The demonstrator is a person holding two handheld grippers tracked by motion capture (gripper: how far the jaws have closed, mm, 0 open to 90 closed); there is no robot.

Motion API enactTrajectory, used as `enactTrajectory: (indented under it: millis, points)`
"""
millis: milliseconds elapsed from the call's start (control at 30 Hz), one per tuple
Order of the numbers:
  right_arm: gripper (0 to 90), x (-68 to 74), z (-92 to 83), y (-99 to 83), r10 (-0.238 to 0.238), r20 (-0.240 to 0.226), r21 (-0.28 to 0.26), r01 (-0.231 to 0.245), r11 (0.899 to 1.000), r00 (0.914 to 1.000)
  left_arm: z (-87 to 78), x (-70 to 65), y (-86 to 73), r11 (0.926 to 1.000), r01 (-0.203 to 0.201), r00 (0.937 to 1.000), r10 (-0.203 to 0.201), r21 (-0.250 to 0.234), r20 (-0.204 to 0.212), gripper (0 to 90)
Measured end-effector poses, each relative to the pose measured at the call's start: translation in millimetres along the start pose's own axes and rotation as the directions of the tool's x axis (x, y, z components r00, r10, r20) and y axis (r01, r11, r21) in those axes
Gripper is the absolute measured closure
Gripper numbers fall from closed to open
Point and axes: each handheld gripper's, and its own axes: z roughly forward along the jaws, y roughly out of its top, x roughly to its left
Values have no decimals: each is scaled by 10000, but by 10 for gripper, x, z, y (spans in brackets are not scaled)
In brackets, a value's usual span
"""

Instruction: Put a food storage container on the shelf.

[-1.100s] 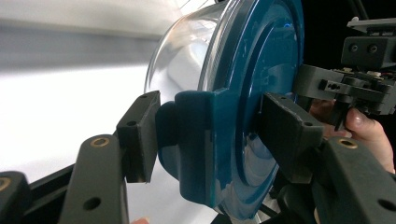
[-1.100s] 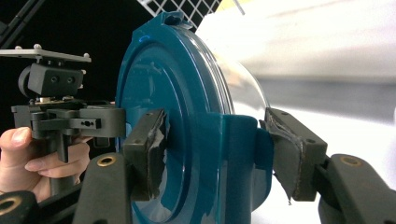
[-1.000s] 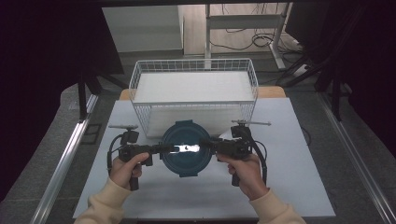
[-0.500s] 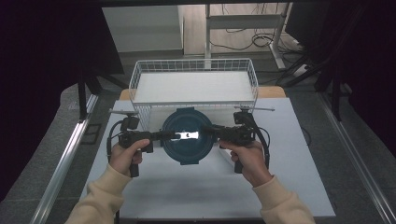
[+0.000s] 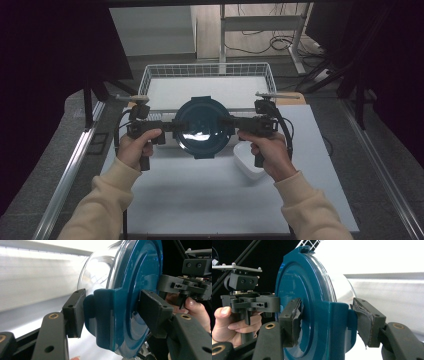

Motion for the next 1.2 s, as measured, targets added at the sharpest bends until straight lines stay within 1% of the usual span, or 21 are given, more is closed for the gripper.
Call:
enactTrajectory:
  millis: [33, 67, 100, 133, 167, 233, 267, 300, 367, 400, 433, 567, 633, 700, 767, 800, 933, 1033, 1133, 1167, 1200]
  points:
    - [421, 5, -6, 28, -4, 1, -51, 4, 10000, 10000, 0, 0, 0, 10000, 0, 10000, 0, 0, 0, 404]
    - [423, 8, -14, 60, -17, 4, -74, 17, 10000, 10000, 3, -16, 65, 10000, 7, 10000, -7, 5, 55, 404]
    - [423, 8, -14, 60, -17, 4, -74, 17, 10000, 10000, 3, -16, 65, 10000, 7, 10000, -7, 5, 55, 404]
    - [423, 12, -24, 92, -35, -3, -103, 35, 9999, 10000, 5, -26, 102, 10000, -56, 10000, 55, 9, 59, 404]
    - [423, 11, -39, 160, -44, -19, -171, 44, 9998, 10000, 8, -61, 178, 9999, -154, 9999, 154, -26, 12, 404]
    - [423, 5, -51, 228, -42, -51, -202, 41, 9998, 10000, 12, -86, 247, 9998, -203, 9998, 203, -57, -12, 404]
    - [423, 5, -55, 258, -59, -58, -239, 57, 9997, 10000, 12, -86, 247, 9998, -203, 9998, 203, -57, -12, 404]
    - [424, 4, -57, 288, -81, -47, -247, 80, 9997, 10000, 19, -98, 312, 9998, -214, 9998, 214, -60, -6, 404]
    - [424, -6, -57, 352, -60, -69, -222, 58, 9997, 10000, 28, -103, 368, 9997, -213, 9998, 213, -88, -18, 404]
    - [424, -6, -57, 352, -60, -69, -222, 58, 9997, 10000, 28, -103, 368, 9997, -213, 9998, 213, -88, -18, 404]
    - [424, -15, -50, 416, -94, -75, -214, 92, 9997, 9999, 36, -104, 422, 9997, -196, 9998, 196, -128, -7, 404]
    - [429, -21, -27, 537, -106, -137, -196, 103, 9998, 9999, 27, -85, 521, 9993, -234, 9997, 235, -289, 39, 404]
    - [430, -22, -9, 592, -165, -120, -195, 162, 9997, 9998, 32, -66, 574, 9994, -169, 9998, 172, -291, 86, 404]
    - [430, -33, 11, 644, -103, -127, -139, 101, 9999, 9999, 38, -56, 629, 9995, -126, 9999, 128, -294, 52, 404]
    - [430, -58, 37, 698, -60, -172, -107, 58, 9999, 9998, 41, -55, 657, 9994, -115, 9999, 115, -313, 8, 404]
    - [430, -72, 47, 728, -55, -193, -79, 54, 10000, 9998, 50, -48, 715, 9995, -102, 9999, 101, -305, -28, 405]
    - [430, -100, 86, 843, -21, -169, -76, 20, 10000, 9999, 80, -10, 827, 9996, 55, 10000, -55, -293, 29, 405]
    - [430, -135, 120, 925, -24, -185, 3, 24, 10000, 9998, 100, 14, 895, 9992, 69, 10000, -69, -386, -1, 405]
    - [430, -175, 156, 992, 17, -172, -2, -17, 10000, 9999, 133, 49, 961, 9991, 202, 9998, -202, -367, 18, 405]
    - [430, -189, 166, 1011, 35, -179, -7, -35, 10000, 9998, 141, 64, 984, 9994, 190, 9998, -190, -302, 11, 405]
    - [430, -202, 176, 1030, 49, -176, 9, -48, 10000, 9998, 153, 69, 1004, 9991, 272, 9996, -272, -324, 9, 405]
